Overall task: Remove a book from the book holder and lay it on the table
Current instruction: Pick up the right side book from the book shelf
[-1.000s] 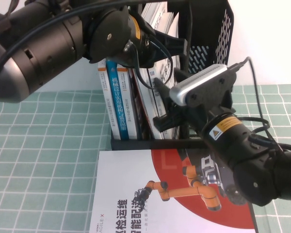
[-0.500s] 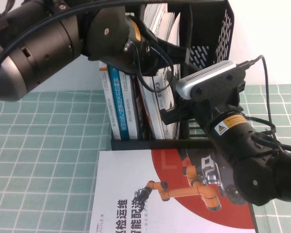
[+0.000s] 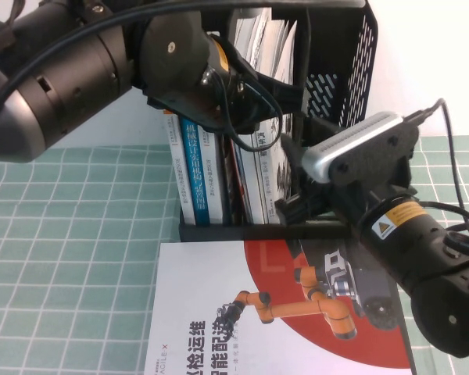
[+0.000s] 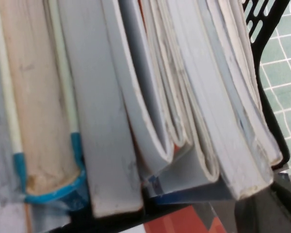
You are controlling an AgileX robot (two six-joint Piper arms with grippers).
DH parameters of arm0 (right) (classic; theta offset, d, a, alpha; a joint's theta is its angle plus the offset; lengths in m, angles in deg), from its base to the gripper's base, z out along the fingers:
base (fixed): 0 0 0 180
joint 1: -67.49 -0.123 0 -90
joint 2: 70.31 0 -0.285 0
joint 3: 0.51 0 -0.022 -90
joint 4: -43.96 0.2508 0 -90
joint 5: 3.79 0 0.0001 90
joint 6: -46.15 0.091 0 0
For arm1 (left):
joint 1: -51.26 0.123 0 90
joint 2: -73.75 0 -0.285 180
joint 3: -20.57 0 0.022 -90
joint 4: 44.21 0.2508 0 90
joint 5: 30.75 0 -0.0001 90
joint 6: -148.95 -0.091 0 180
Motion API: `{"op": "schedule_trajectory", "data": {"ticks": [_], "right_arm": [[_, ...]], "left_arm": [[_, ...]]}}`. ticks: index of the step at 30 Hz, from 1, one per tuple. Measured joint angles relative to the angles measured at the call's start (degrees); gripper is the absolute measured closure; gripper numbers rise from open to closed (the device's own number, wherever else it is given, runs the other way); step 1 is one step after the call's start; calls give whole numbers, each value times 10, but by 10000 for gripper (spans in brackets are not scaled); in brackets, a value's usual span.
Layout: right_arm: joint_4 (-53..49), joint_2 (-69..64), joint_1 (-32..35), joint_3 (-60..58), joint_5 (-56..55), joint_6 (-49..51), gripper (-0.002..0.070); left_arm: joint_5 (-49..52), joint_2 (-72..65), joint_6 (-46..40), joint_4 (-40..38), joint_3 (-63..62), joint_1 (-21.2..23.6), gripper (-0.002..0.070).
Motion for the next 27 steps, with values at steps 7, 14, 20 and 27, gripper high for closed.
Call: {"op": "schedule_trajectory", "data": {"ticks": [7,14,20,27], "right_arm": [[-45,0,0,-1,5,42,332],[-41,0,0,-1,3,52,332],[-24,-2,0,-1,17,55,312],[-7,-18,0,-43,16,55,257]], "left_arm": [[-21,-35,-8,-44,0,0,678],[-30,-55,-15,-59,0,1,678],[-35,-55,-15,-59,0,1,678],[-56,-55,-15,-69,0,1,678]]}}
